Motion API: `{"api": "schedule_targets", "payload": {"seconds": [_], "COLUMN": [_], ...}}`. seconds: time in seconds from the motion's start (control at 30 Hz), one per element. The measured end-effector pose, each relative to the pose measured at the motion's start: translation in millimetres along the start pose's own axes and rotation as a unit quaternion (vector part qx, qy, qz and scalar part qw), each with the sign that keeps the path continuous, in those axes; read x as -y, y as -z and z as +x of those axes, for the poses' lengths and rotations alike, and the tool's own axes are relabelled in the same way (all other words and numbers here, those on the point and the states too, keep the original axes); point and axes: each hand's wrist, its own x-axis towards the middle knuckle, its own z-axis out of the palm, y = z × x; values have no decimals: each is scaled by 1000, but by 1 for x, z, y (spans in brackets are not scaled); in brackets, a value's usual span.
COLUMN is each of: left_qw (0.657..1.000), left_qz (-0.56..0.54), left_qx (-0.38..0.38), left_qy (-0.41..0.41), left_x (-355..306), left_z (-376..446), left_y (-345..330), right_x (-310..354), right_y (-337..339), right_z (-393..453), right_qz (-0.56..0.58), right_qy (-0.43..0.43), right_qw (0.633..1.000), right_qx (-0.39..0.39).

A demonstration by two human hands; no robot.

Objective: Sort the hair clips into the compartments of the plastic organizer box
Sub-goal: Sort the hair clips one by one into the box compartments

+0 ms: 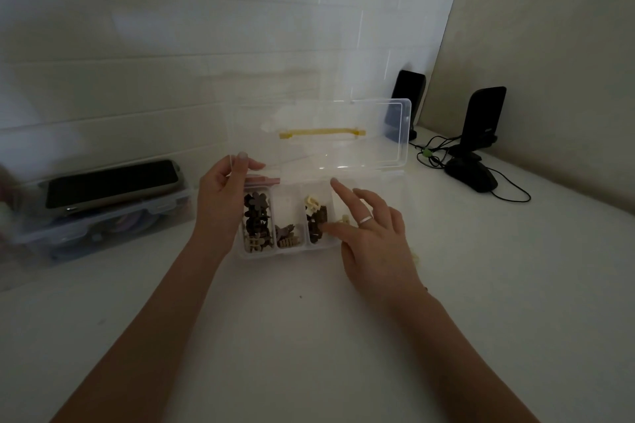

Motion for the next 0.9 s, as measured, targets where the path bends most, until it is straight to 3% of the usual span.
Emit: {"api": "schedule_targets", "payload": {"seconds": [0.37, 0.47, 0.63, 0.77, 0.9], "left_qw": [1000, 1000, 1000, 1000, 1000], "left_qz": [-2, -1, 7, -4, -1], "left_qx": [-2, -2, -1, -13, -29], "left_qy": [4, 0, 1, 8, 5], "left_x": [1, 1, 4, 3, -2], "left_z": [2, 1, 3, 3, 0], "left_y": [-1, -1, 1, 3, 3], "right_x": [4, 2, -18, -42, -52], "right_y": [1, 5, 27, 45, 45], "right_z": [0, 0, -4, -8, -11], "right_qz": [-14, 45, 155, 195, 126], "right_qy": [-11, -20, -110, -207, -184], "right_qw": [1000, 999, 980, 959, 973], "right_qx": [-6, -21, -53, 5, 61]}}
